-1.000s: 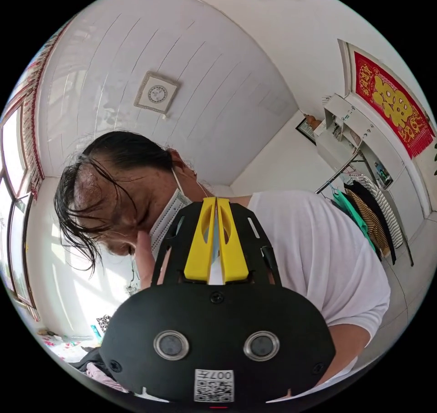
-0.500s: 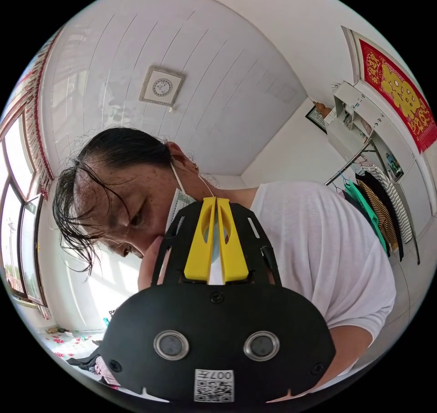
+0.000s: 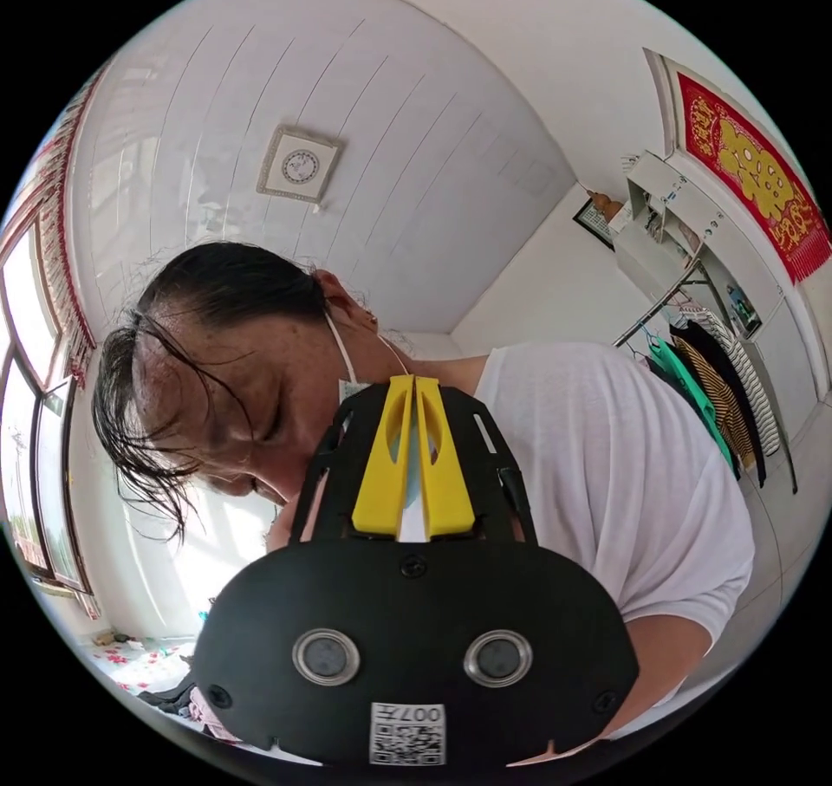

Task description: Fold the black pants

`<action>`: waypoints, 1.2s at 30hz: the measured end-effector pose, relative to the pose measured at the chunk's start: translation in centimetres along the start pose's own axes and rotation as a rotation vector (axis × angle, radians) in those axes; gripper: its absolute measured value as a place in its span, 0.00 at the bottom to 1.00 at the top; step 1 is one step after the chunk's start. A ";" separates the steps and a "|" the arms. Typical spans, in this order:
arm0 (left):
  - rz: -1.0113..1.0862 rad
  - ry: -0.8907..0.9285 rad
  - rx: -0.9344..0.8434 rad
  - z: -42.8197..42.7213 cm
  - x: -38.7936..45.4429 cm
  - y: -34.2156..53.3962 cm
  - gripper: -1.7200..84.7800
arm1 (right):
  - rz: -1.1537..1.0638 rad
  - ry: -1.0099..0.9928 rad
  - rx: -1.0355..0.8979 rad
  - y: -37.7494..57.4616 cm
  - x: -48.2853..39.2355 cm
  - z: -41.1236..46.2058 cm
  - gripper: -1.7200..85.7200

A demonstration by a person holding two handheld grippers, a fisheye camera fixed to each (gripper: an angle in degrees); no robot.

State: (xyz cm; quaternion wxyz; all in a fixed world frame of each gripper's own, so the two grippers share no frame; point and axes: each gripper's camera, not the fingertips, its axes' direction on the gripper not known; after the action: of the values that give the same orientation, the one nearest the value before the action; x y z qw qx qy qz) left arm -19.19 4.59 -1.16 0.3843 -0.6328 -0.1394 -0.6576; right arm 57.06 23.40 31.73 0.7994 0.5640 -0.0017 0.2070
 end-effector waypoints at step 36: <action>-1.244 -1.735 -0.952 -13.8 -6.1 30.3 0.04 | 0.080 0.012 0.036 -17.8 -10.1 5.7 0.03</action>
State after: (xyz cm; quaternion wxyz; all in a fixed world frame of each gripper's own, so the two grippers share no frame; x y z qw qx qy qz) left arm -9.09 -22.78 -18.26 -0.5041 -0.7726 -0.3804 -0.0654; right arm 55.11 9.95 15.39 0.7802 0.5765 -0.0157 0.2424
